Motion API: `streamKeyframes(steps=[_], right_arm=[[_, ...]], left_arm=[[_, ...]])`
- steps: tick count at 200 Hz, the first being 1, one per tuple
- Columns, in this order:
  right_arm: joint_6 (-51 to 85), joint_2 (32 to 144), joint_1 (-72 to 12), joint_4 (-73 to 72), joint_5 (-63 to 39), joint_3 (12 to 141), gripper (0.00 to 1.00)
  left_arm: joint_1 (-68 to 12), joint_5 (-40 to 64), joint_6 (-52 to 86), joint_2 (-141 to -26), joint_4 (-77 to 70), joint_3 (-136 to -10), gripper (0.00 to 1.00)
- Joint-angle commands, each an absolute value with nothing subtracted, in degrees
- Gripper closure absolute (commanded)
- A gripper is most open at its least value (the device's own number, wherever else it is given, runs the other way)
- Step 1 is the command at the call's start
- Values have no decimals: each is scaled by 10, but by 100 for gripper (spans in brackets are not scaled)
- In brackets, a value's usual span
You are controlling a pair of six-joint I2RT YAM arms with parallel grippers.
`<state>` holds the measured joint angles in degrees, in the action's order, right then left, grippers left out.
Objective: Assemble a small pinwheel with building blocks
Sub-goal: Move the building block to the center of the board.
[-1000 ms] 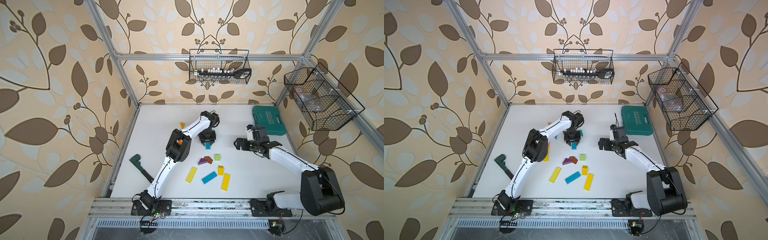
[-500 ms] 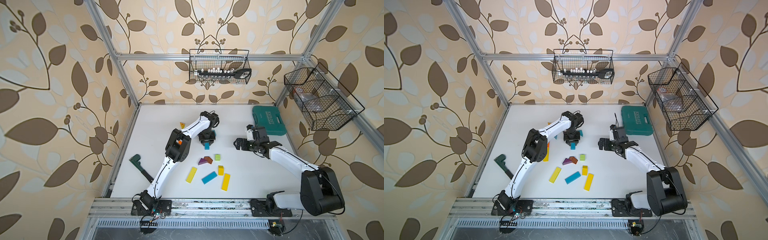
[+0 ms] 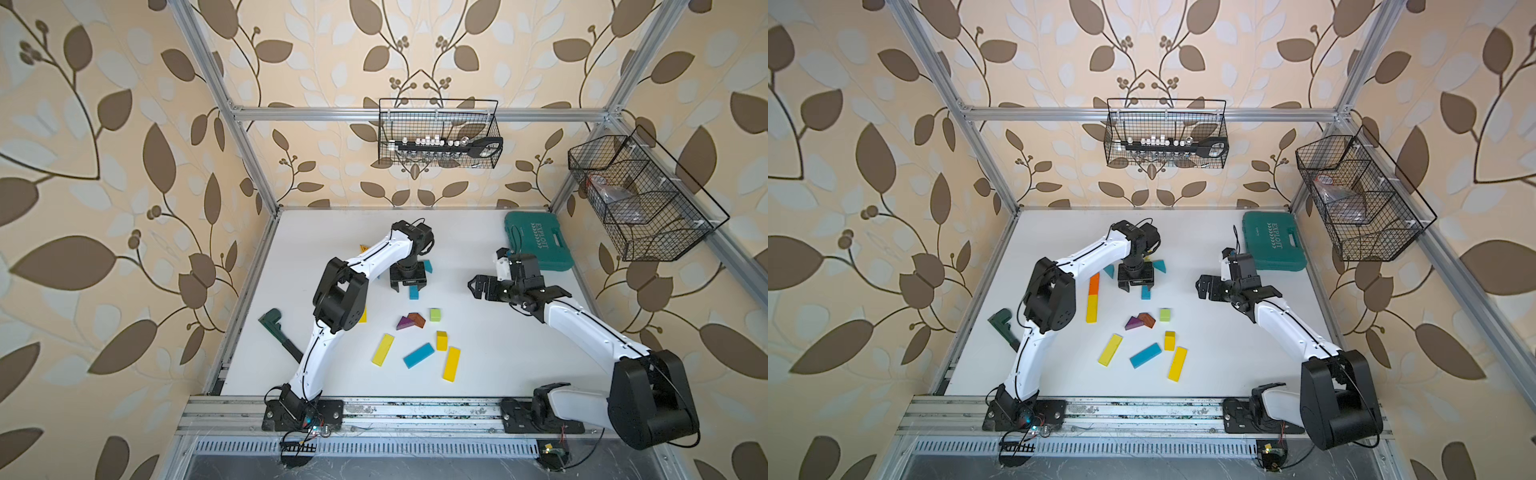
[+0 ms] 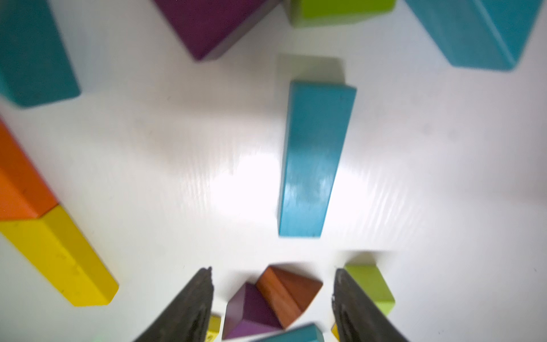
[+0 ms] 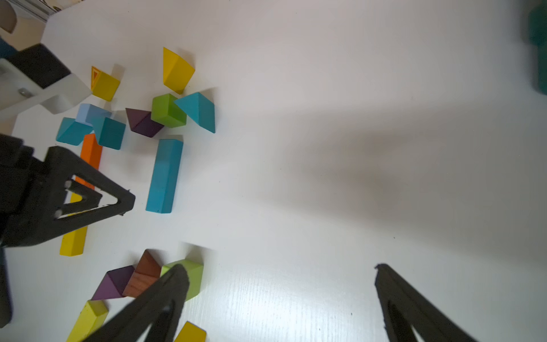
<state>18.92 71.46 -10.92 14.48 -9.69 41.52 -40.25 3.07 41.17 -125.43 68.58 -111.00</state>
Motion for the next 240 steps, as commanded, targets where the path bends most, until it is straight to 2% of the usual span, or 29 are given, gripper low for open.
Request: streamKeyframes(steps=[1, 26, 66, 143, 184, 240], right_arm=[[204, 677, -118, 180, -109, 390, 0], [210, 647, -140, 199, -97, 382, 0], [221, 630, -192, 228, -63, 395, 0], [224, 593, -199, 237, -52, 377, 0], [221, 597, -199, 227, -59, 372, 0], [223, 604, -200, 211, -73, 368, 0]], left_arm=[[-439, 26, 403, -1167, 651, -1034, 27], [-479, 4, 387, -1176, 667, -1005, 24], [-491, -4, 392, -1213, 666, -993, 22], [-491, -13, 388, -1266, 666, -1018, 25], [-491, -23, 388, -1279, 674, -1013, 31], [-481, -38, 414, -1212, 653, -886, 42]])
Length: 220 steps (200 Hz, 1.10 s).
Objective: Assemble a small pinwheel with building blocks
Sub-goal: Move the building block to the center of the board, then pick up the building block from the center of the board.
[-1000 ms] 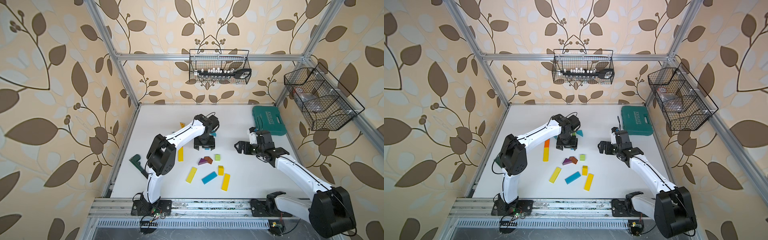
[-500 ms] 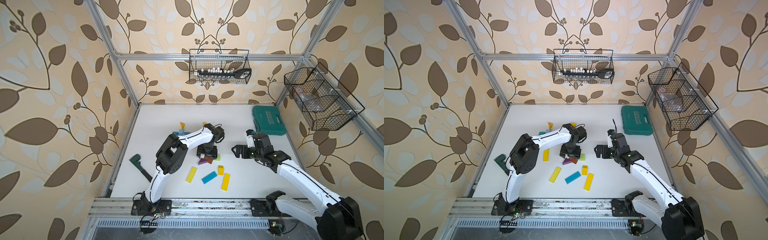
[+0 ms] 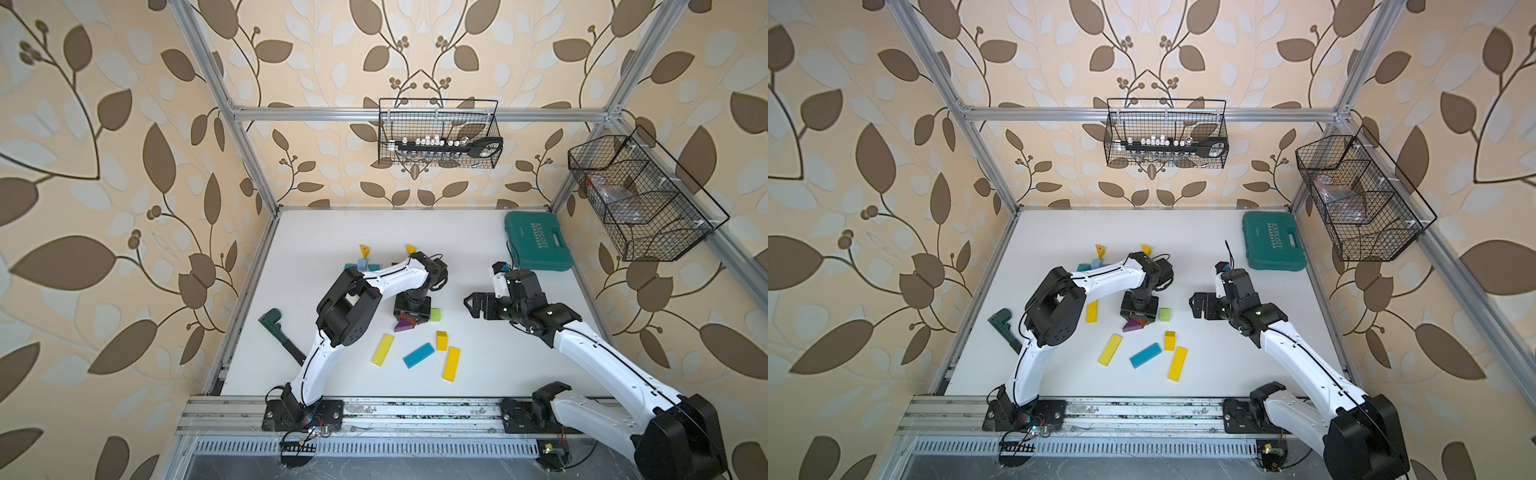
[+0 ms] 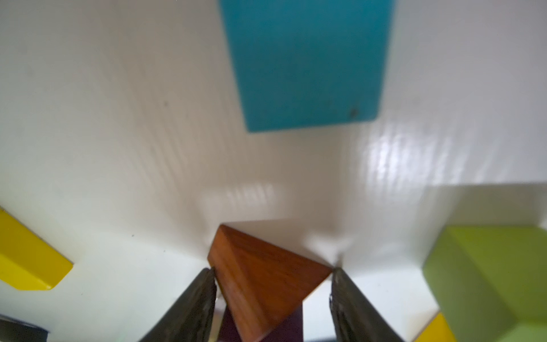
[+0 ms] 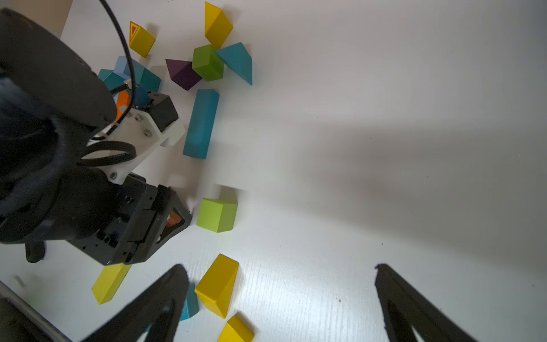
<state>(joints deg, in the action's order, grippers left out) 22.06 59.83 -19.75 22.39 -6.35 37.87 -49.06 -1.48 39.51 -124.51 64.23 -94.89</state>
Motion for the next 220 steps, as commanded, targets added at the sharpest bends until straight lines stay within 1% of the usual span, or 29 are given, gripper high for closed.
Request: streamKeyframes(steps=[1, 35, 47, 82, 92, 112, 128, 170, 194, 220], right_arm=[[224, 604, -200, 210, -73, 368, 0], [227, 606, -199, 205, -79, 367, 0], [227, 605, -199, 206, -78, 367, 0], [221, 601, -199, 223, -64, 375, 1], [218, 600, -200, 229, -59, 378, 0], [213, 596, -200, 238, -49, 380, 0], [211, 594, -199, 238, -46, 379, 0], [215, 598, -200, 232, -49, 377, 0], [214, 598, -199, 233, -49, 377, 0], [211, 591, -199, 236, -47, 373, 0]], left_arm=[[-481, -38, 415, -1210, 652, -883, 42], [-471, -47, 428, -1168, 644, -822, 42], [-469, -50, 432, -1157, 640, -814, 40], [-475, -61, 433, -1144, 667, -853, 37], [-485, -73, 432, -1132, 679, -869, 33], [-515, -91, 418, -1099, 698, -888, 28], [-545, -84, 393, -1076, 698, -887, 24], [-627, -52, 349, -1084, 685, -851, 22], [-641, -23, 342, -1098, 655, -837, 22], [-643, -22, 334, -1124, 650, -846, 21]])
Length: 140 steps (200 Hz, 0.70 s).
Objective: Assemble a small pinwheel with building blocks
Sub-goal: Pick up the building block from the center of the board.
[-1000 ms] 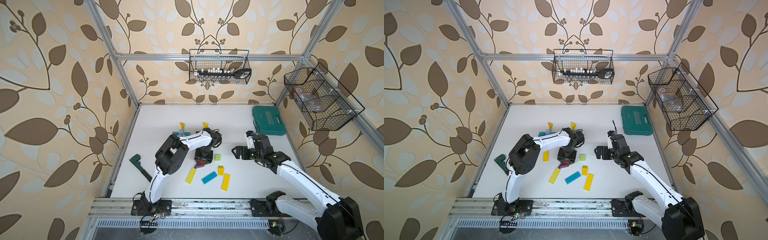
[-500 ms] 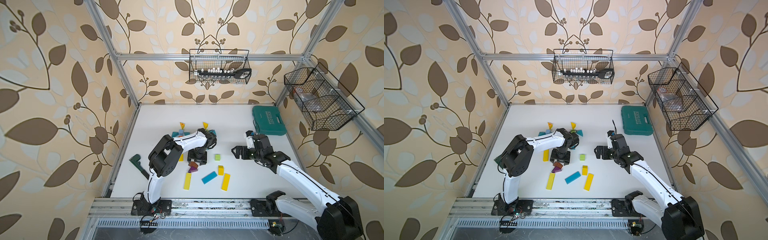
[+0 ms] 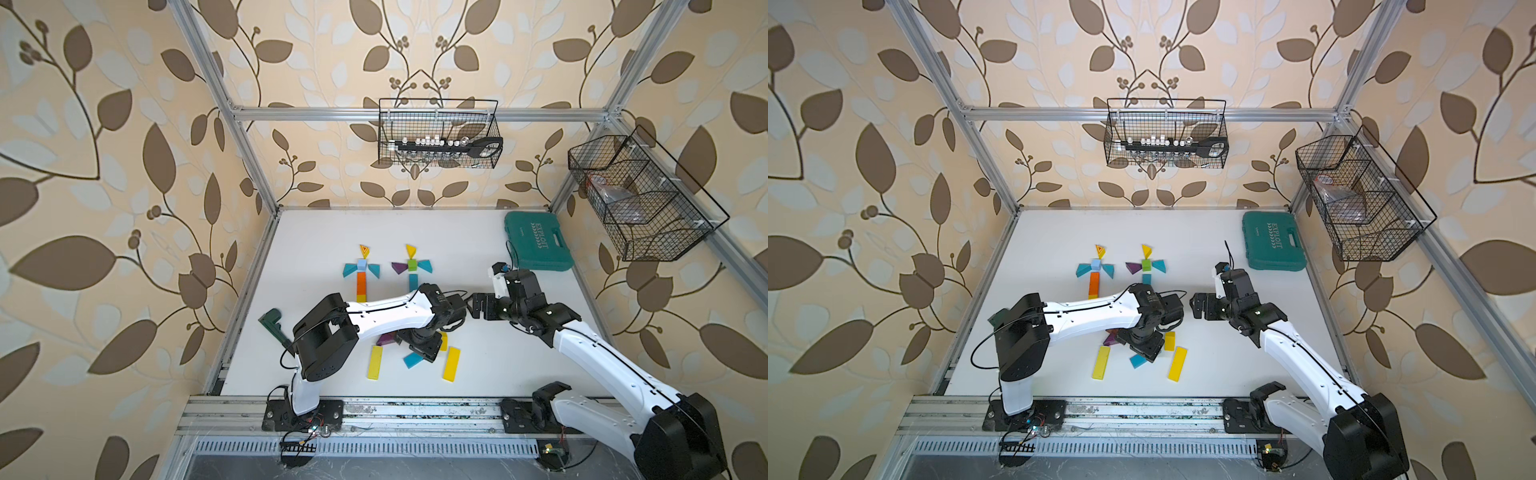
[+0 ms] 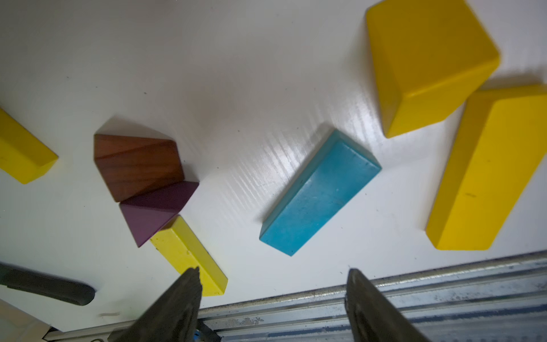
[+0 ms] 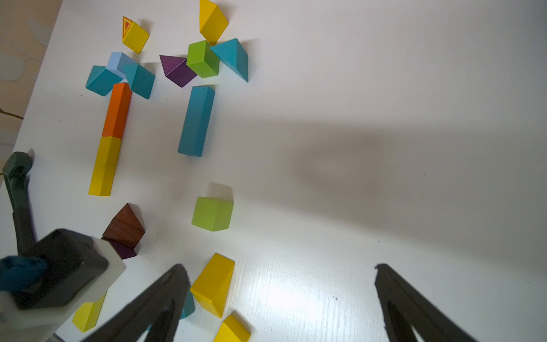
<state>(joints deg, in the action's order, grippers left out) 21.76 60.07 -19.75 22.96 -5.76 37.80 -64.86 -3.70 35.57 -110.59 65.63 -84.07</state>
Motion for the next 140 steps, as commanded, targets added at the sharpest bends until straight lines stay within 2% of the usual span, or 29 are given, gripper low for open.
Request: streamKeyframes(steps=[1, 41, 78, 124, 140], right_arm=[[211, 591, -199, 236, -47, 373, 0], [209, 587, -199, 237, -38, 365, 0], [207, 590, -199, 234, -35, 365, 0], [207, 596, -199, 230, -28, 363, 0], [206, 597, -198, 230, -25, 361, 0]], left_arm=[[-643, -22, 335, -1124, 651, -848, 21], [-647, 0, 316, -1152, 634, -853, 22], [-647, -1, 313, -1173, 620, -842, 32], [-640, -4, 325, -1201, 614, -853, 61], [-631, 1, 332, -1204, 609, -853, 67]])
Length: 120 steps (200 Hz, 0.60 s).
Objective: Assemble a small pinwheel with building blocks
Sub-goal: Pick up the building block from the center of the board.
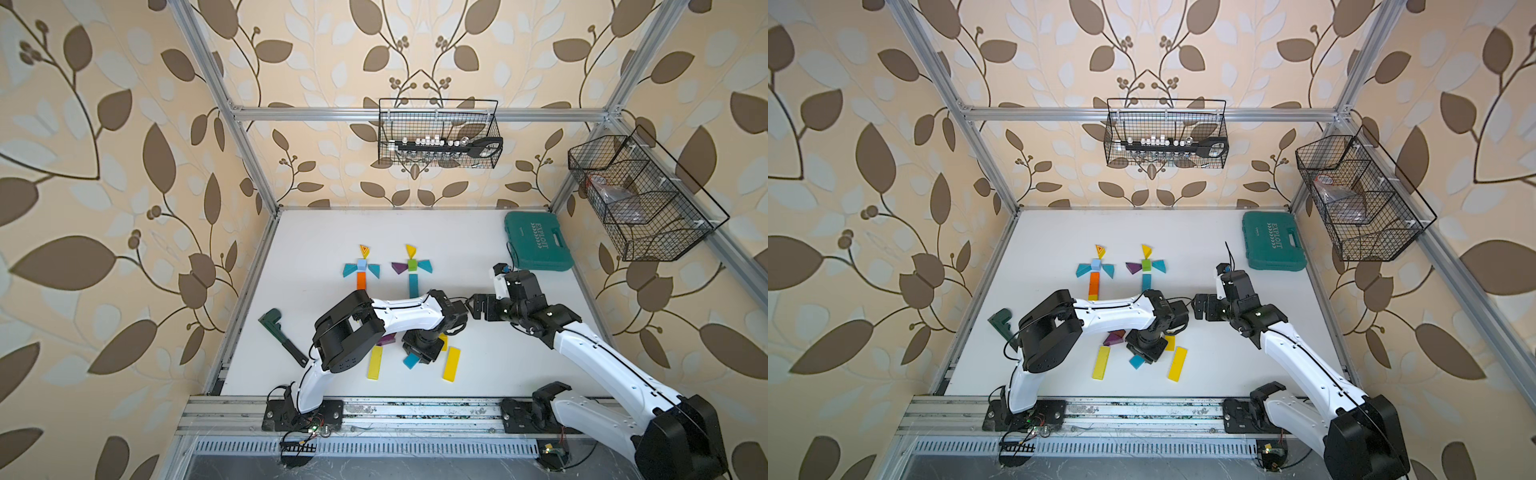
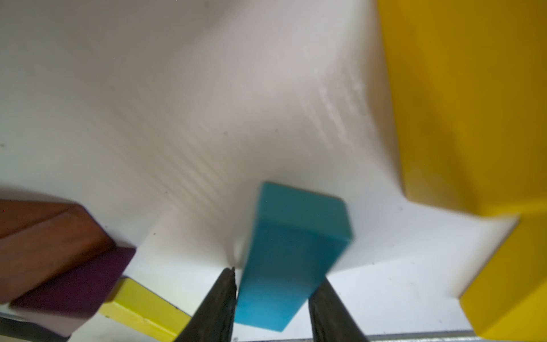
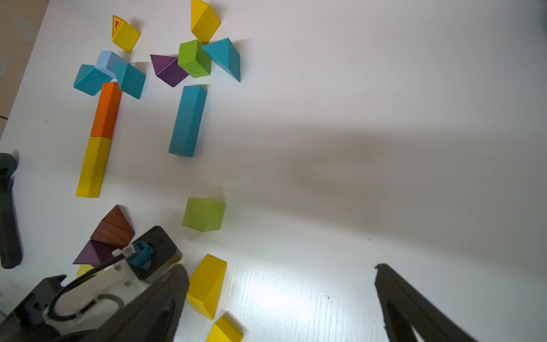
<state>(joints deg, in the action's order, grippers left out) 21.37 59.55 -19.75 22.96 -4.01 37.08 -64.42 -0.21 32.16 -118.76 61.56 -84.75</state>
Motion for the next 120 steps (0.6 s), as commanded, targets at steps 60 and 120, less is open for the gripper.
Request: streamKeyframes(steps=[60, 120], right_arm=[[202, 605, -195, 219, -14, 361, 0], [203, 615, -189, 206, -26, 362, 0]], left_arm=[[-552, -7, 458, -1180, 674, -917, 77], [-539, -24, 517, -1250, 735, -1031, 75]])
